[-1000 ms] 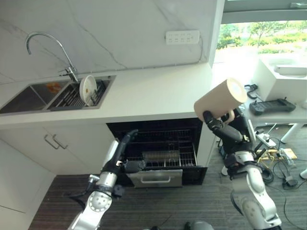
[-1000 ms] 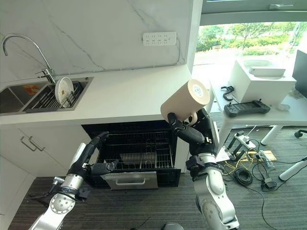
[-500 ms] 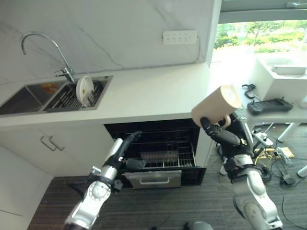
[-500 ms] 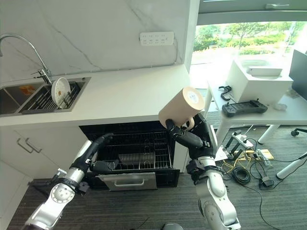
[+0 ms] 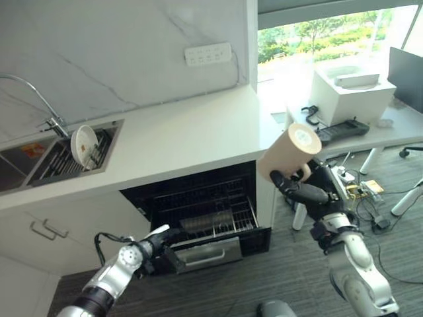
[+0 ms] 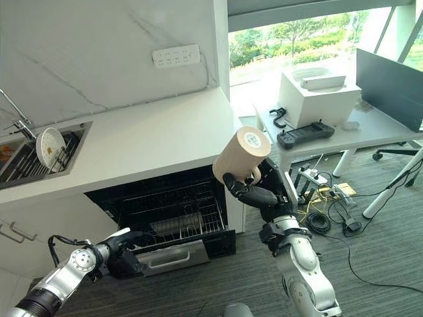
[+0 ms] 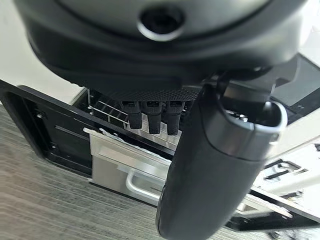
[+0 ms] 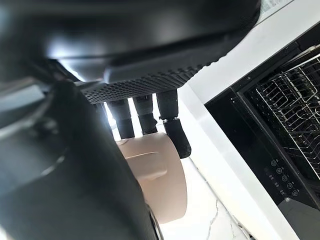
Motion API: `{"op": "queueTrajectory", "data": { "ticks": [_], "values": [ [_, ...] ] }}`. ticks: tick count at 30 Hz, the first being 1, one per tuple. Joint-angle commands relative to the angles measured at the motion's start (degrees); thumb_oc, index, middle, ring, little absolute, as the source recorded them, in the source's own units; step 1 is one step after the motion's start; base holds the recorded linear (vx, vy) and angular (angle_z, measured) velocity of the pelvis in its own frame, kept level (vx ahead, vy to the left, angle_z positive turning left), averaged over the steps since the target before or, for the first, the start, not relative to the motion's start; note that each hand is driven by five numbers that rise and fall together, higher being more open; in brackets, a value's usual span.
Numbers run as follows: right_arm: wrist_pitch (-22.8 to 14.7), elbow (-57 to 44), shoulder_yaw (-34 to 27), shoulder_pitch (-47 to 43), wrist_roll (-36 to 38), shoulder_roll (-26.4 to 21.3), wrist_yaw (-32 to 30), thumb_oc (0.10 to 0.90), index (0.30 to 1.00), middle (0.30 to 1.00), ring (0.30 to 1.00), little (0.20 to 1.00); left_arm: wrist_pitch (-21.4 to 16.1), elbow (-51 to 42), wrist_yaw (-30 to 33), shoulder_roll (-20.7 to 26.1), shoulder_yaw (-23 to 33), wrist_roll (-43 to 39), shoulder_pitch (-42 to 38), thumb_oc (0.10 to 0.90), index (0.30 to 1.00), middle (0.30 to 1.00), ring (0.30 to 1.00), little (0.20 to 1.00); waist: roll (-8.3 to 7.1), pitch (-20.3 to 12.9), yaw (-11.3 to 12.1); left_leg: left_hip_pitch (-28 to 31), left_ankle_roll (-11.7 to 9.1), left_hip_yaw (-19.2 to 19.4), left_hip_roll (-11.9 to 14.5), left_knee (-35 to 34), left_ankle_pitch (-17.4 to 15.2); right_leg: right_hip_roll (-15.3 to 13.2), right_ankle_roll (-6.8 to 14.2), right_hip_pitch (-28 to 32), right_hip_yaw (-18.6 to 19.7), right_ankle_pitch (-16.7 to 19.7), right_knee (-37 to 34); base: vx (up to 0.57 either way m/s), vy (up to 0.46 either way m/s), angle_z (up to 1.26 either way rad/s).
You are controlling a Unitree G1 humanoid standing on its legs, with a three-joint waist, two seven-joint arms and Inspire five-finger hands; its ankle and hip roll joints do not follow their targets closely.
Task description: Place the dishes in the dishwasher.
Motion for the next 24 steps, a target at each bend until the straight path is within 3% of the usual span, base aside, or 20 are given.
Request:
{"op": "queueTrajectory", "data": {
  "ticks": [1, 8, 12, 15, 19, 21, 24],
  "values": [
    [-4.17, -5.07, -3.45, -7.87, 0.56, 0.64, 3.01, 0.400, 0.300, 0.300, 0.300, 0.300, -3.64, 0.92, 2.74, 2.61, 1.74, 2.25, -6.33, 0.800, 0.900, 0.900, 0.900, 0.900, -0.86, -0.69, -0.98, -0.05, 0.93, -2.52, 0.54, 8.78, -14.30, -1.65, 7.16, 5.59, 0.11, -2.53, -4.93, 0.04, 0.017, -0.13],
    [-2.07, -6.31, -3.87, -7.35, -0.13, 0.79, 3.77, 0.400, 0.300, 0.300, 0.300, 0.300, -5.75, 8.18, 8.47, -0.25, 2.27, 4.87, -7.07, 0.800, 0.900, 0.900, 0.900, 0.900, -0.47, -0.85, -2.26, 0.40, 0.87, -1.44, 0.89, 8.78, -14.38, -1.22, 7.12, 5.45, 0.94, -2.60, -4.93, 0.03, 0.009, -0.10],
    [-1.14, -6.57, -4.13, -7.15, -0.13, 1.08, 4.19, 0.400, 0.300, 0.300, 0.300, 0.300, -6.83, 11.99, 13.45, -2.29, 1.37, 10.37, -6.97, 0.800, 0.900, 0.900, 0.900, 0.900, -0.57, -0.96, -2.75, 0.49, 0.88, -1.03, 0.96, 8.78, -14.41, -0.99, 7.06, 5.36, 1.20, -2.65, -4.93, 0.01, -0.002, -0.03],
    [-0.61, -6.70, -4.12, -7.14, 0.24, 1.18, 4.80, 0.400, 0.300, 0.300, 0.300, 0.300, -7.08, 15.68, 12.95, -4.24, -0.76, 13.91, -6.98, 0.800, 0.900, 0.900, 0.900, 0.900, -0.80, -1.02, -3.29, 0.45, 0.88, -0.66, 1.07, 8.78, -14.43, -0.83, 7.10, 5.17, 1.38, -2.66, -4.93, 0.00, -0.009, -0.04],
    [0.76, -7.43, -3.72, -7.59, 0.46, 1.55, 4.82, 0.400, 0.300, 0.300, 0.300, 0.300, -9.33, 18.27, 1.79, -6.82, -4.24, 14.76, -6.39, 0.800, 0.900, 0.900, 0.900, 0.900, -0.81, -1.00, -4.01, 0.53, 0.96, -0.21, 1.24, 8.78, -14.60, -0.58, 7.18, 4.95, 1.73, -2.70, -4.93, 0.00, -0.005, -0.04],
    [1.20, -7.25, -3.47, -7.92, -0.33, 2.41, 5.16, 0.400, 0.300, 0.300, 0.300, 0.300, -8.63, 16.70, -9.85, -8.21, -7.68, 14.46, -4.85, 0.800, 0.900, 0.900, 0.900, 0.900, -0.54, -0.73, -4.28, 0.62, 1.11, -0.22, 1.17, 8.78, -14.82, -0.41, 7.29, 4.93, 1.92, -2.75, -4.93, -0.01, -0.006, -0.12],
    [1.57, -7.41, -3.46, -8.22, -0.52, 2.59, 5.09, 0.400, 0.300, 0.300, 0.300, 0.300, -7.46, 15.68, -16.73, -8.66, -9.01, 13.60, -3.81, 0.800, 0.900, 0.900, 0.900, 0.900, -0.35, -0.54, -4.30, 0.59, 1.23, -0.34, 1.05, 8.78, -14.91, -0.37, 7.30, 4.89, 1.98, -2.79, -4.93, -0.01, 0.002, -0.09]
  ]
}}
